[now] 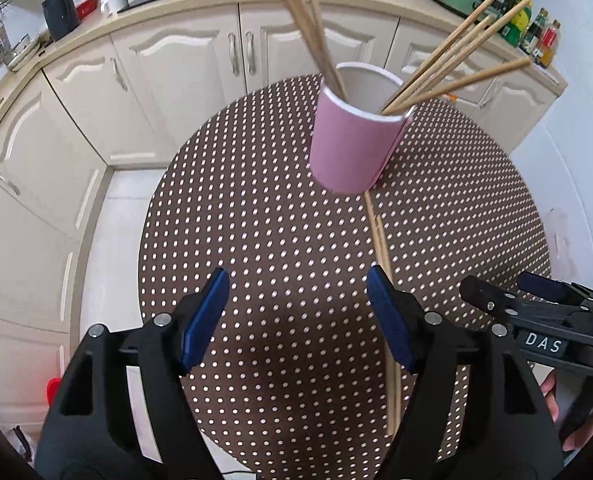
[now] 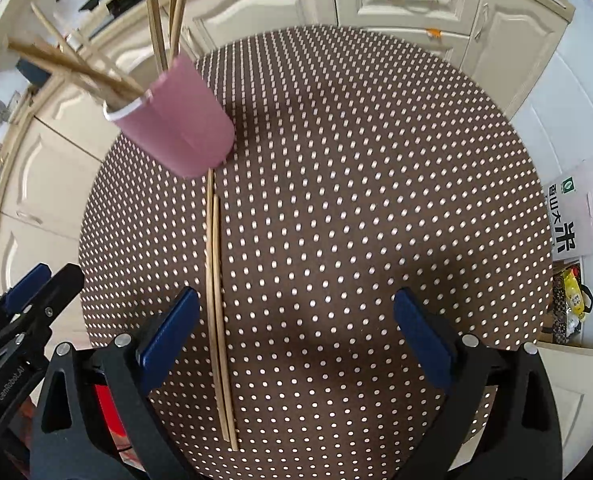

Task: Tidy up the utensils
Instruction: 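Move both open grippers back down to the remaining chopsticks, then grasp a chopstick with the right gripper while the left gripper grasps another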

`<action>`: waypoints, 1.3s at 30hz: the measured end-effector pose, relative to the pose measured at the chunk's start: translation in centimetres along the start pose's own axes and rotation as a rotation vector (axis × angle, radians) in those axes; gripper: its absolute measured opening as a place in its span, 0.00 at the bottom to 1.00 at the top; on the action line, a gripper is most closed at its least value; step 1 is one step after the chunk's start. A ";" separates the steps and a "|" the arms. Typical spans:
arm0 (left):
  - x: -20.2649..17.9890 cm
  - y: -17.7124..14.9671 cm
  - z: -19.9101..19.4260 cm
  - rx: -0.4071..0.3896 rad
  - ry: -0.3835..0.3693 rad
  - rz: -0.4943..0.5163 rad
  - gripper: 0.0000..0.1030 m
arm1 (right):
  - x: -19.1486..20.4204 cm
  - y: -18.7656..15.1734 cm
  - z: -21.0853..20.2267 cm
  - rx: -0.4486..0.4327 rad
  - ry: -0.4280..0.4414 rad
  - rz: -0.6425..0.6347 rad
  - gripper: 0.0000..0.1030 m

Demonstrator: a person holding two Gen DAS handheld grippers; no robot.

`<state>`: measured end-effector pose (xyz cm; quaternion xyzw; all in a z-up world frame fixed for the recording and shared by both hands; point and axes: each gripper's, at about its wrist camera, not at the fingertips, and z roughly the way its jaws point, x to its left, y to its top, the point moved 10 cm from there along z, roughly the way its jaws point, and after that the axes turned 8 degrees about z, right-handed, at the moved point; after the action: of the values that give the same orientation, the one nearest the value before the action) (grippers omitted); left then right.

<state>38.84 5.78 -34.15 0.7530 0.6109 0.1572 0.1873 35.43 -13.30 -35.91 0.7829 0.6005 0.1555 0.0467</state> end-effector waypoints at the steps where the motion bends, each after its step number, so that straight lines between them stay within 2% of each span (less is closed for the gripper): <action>1: 0.1 -0.2 0.2 0.006 0.002 -0.001 0.69 | 0.1 -0.2 0.3 0.008 -0.005 -0.005 0.91; 9: 1.0 -1.9 2.1 0.073 0.005 -0.007 0.69 | 0.9 -1.8 2.8 0.063 -0.044 -0.039 0.91; 22: 1.8 -3.8 4.4 0.143 -0.010 0.007 0.69 | 2.7 -2.1 6.3 0.113 -0.091 -0.060 0.91; 28: 2.3 -3.9 5.1 0.157 -0.011 0.014 0.69 | 3.5 -1.2 8.2 0.114 -0.112 -0.086 0.91; 39: 2.8 -3.7 6.1 0.189 -0.012 0.019 0.69 | 6.0 1.3 9.7 0.038 -0.148 -0.146 0.89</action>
<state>39.05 8.65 -41.22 0.7741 0.6147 0.0959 0.1174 40.94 -6.81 -43.62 0.7473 0.6536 0.0820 0.0872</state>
